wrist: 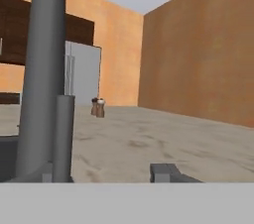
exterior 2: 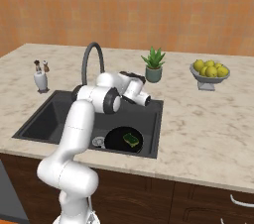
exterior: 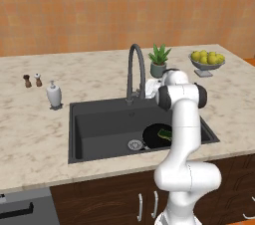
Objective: Pick the pan and sponge and place them into the sink. Then turn on the water.
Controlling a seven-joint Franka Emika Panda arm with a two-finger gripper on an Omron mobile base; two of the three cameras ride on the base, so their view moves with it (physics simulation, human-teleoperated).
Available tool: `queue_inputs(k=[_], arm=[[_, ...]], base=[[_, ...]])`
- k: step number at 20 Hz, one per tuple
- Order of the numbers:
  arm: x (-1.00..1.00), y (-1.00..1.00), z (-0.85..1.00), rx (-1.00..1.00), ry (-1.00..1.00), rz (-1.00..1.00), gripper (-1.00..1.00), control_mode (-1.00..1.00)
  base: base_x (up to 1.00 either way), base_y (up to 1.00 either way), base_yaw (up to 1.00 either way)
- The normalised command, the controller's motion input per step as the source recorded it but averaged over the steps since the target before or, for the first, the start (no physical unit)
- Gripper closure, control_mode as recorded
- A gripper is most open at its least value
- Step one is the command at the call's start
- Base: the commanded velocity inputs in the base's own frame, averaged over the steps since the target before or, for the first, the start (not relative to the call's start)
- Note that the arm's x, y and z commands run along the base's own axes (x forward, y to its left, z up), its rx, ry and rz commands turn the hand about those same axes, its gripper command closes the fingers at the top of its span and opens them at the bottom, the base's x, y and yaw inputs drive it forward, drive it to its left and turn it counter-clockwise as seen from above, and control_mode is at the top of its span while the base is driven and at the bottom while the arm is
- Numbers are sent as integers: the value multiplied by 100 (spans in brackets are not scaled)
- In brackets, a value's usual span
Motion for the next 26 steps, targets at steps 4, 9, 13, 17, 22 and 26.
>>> queue_inputs(k=[4,9,13,17,22,26], arm=[[3,-21,21,17,-4,-5,100,-100],[12,-9,29,13,-6,-4,100,-100],[13,-15,47,14,-2,-3,100,-100],[5,-29,37,13,0,-23,100,-100],[0,-32,17,13,10,-46,100,-100],[0,-31,17,11,23,-50,100,-100]], base=[[0,0,0],[0,0,0],[0,0,0],[0,0,0],[0,0,0],[0,0,0]])
